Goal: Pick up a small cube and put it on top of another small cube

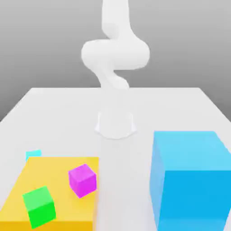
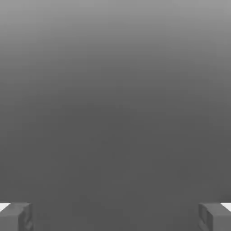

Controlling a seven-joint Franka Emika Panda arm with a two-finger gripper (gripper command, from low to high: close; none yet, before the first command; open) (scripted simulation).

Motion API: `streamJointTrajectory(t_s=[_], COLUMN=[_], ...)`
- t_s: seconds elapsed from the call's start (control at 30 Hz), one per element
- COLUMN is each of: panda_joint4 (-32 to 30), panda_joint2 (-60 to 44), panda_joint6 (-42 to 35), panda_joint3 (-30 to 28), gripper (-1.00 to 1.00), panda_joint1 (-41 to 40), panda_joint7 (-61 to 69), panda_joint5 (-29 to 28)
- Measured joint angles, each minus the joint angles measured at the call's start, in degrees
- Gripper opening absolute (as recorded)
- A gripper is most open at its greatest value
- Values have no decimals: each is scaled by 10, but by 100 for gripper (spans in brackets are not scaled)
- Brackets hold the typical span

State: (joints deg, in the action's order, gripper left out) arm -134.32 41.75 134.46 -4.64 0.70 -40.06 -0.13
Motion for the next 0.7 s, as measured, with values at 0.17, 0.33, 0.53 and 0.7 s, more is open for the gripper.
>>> streamJointTrajectory(t_s=[0.17, 0.33, 0.53, 0.7], panda_joint4=[-52, -103, -163, -213], panda_joint2=[-83, -163, -261, -346], panda_joint6=[55, 108, 172, 225], panda_joint3=[-95, -186, -289, -359], gripper=[0, 0, 0, 0], panda_joint1=[11, 18, 20, 10], panda_joint7=[122, 243, 394, 527], panda_joint5=[1, 7, 23, 45])
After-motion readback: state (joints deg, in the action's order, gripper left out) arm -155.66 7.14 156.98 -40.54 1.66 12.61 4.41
